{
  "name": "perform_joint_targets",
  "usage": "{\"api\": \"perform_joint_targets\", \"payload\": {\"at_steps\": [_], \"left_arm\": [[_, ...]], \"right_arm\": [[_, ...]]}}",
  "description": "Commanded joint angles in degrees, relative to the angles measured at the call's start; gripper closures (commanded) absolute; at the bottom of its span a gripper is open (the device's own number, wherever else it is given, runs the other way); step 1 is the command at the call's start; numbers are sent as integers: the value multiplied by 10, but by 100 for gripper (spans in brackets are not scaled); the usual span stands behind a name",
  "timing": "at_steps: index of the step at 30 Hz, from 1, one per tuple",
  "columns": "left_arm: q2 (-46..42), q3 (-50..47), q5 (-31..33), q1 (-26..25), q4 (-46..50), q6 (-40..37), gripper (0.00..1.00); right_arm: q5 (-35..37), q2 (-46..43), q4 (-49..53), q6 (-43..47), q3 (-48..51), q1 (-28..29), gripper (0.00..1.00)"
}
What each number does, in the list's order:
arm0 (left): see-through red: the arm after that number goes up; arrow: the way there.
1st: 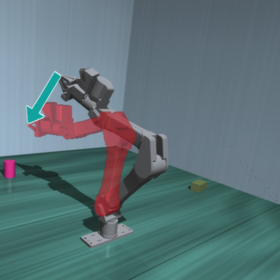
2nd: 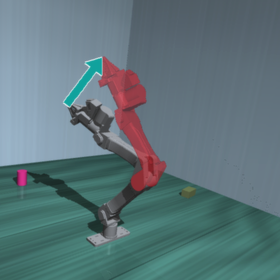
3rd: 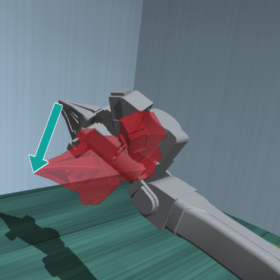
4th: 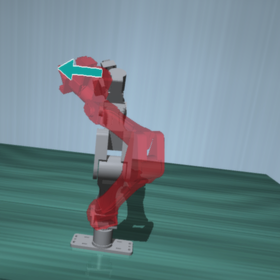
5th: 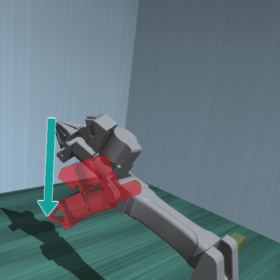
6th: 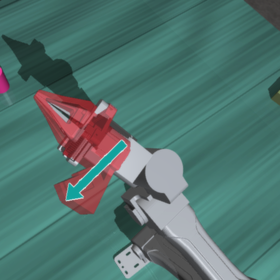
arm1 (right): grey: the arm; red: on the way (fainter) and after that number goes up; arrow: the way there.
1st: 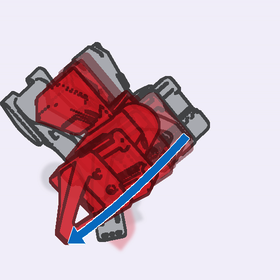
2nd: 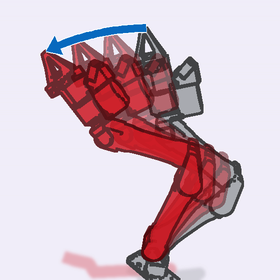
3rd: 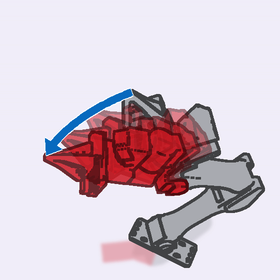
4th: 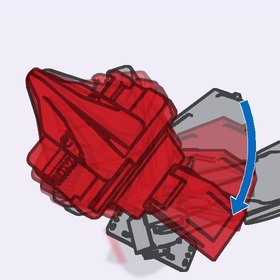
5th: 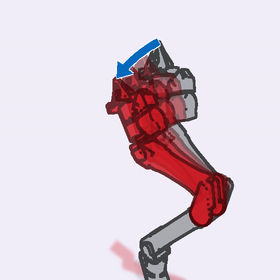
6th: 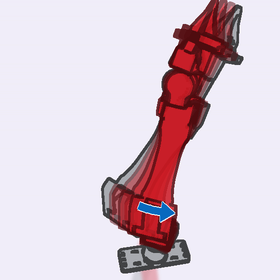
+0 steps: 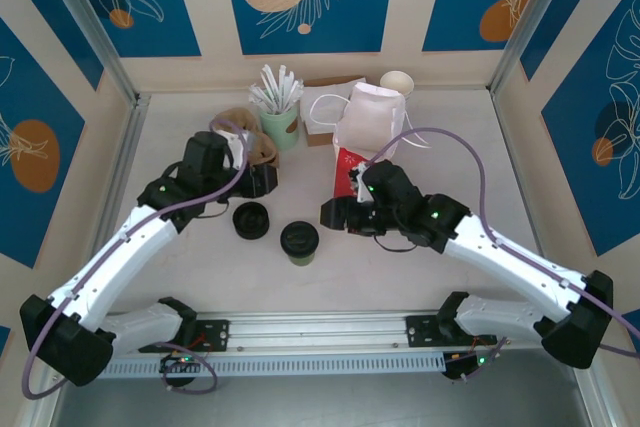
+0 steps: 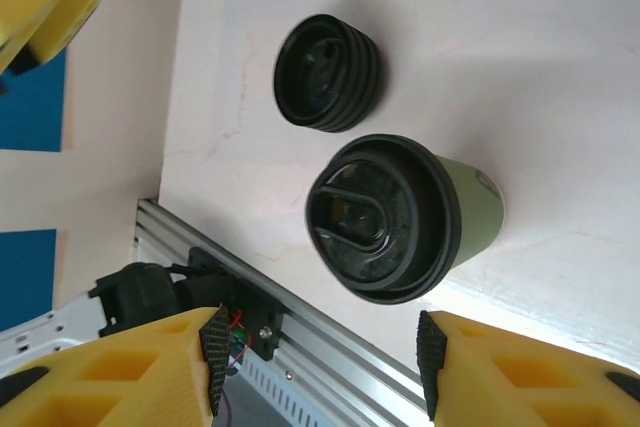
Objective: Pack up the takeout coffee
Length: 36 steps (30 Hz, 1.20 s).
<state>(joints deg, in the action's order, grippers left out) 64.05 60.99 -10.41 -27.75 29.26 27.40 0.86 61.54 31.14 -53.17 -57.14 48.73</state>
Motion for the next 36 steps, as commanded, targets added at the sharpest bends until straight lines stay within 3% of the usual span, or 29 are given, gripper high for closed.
{"api": "perform_joint_targets", "payload": {"at_steps": [1,5,17,27,36], "left_arm": [[0,14,73,33,1,24,41],[18,5,92,82,-29,52,39],[147,-11,6,196,-135,135,40],[233,12,-20,210,-168,146,45],[287,23,-41,211,-212,183,62]], "right_arm": [[-9,-28,35,33,-32,0,45],[-21,-51,61,65,-63,-22,45],[-98,-95,112,117,-109,-169,45],[-161,-117,113,112,-87,-236,46],[-182,-113,112,95,-74,-253,46]]}}
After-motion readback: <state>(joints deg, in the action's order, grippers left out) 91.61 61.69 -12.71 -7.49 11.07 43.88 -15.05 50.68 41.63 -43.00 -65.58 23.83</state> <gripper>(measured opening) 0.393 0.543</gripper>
